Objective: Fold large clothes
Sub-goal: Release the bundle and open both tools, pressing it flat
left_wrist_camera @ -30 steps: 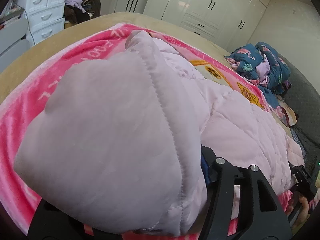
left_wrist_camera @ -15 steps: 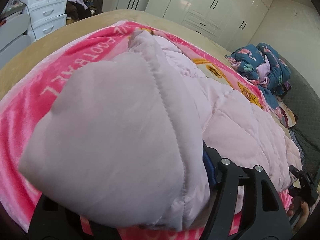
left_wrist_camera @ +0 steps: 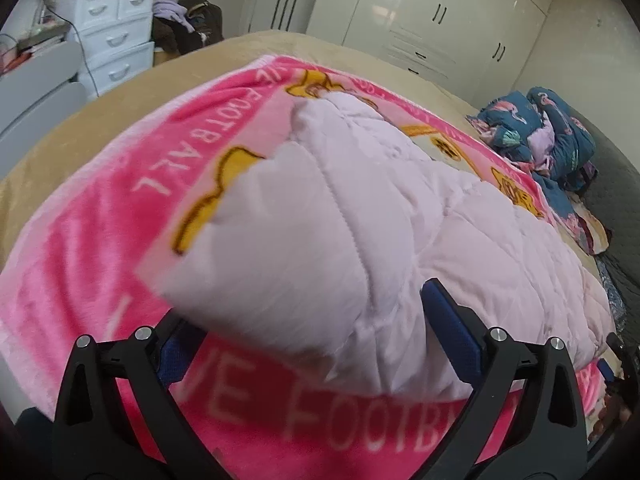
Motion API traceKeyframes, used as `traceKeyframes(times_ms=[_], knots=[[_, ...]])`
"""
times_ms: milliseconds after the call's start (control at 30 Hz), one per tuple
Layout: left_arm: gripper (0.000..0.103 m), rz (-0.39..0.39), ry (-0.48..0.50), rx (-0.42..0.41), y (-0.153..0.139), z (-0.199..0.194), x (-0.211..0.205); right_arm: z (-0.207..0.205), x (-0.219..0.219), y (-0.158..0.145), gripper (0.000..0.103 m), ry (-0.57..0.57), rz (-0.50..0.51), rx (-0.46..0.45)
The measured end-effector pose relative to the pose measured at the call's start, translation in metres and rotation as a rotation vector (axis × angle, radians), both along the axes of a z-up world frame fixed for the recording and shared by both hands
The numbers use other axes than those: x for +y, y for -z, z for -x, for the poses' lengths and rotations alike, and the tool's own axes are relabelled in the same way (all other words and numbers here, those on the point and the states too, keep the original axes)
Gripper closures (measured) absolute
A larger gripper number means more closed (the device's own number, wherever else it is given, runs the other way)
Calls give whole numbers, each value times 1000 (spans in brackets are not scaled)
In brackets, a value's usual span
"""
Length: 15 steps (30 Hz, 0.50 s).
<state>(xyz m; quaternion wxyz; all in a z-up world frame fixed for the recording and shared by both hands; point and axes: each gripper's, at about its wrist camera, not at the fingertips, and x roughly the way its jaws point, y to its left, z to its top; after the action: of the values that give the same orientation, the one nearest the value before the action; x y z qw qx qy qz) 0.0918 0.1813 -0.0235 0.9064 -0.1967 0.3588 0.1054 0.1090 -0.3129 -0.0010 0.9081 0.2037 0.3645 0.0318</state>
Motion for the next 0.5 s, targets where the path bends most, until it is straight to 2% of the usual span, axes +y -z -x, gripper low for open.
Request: traceKeyframes(times_ms=[200, 500], knots=[[9, -79, -48, -33, -12, 26, 2, 21, -5, -6, 4, 11, 43, -49], [9, -109, -55, -87, -38, 58, -1, 50, 0, -37, 4, -31, 135, -137]])
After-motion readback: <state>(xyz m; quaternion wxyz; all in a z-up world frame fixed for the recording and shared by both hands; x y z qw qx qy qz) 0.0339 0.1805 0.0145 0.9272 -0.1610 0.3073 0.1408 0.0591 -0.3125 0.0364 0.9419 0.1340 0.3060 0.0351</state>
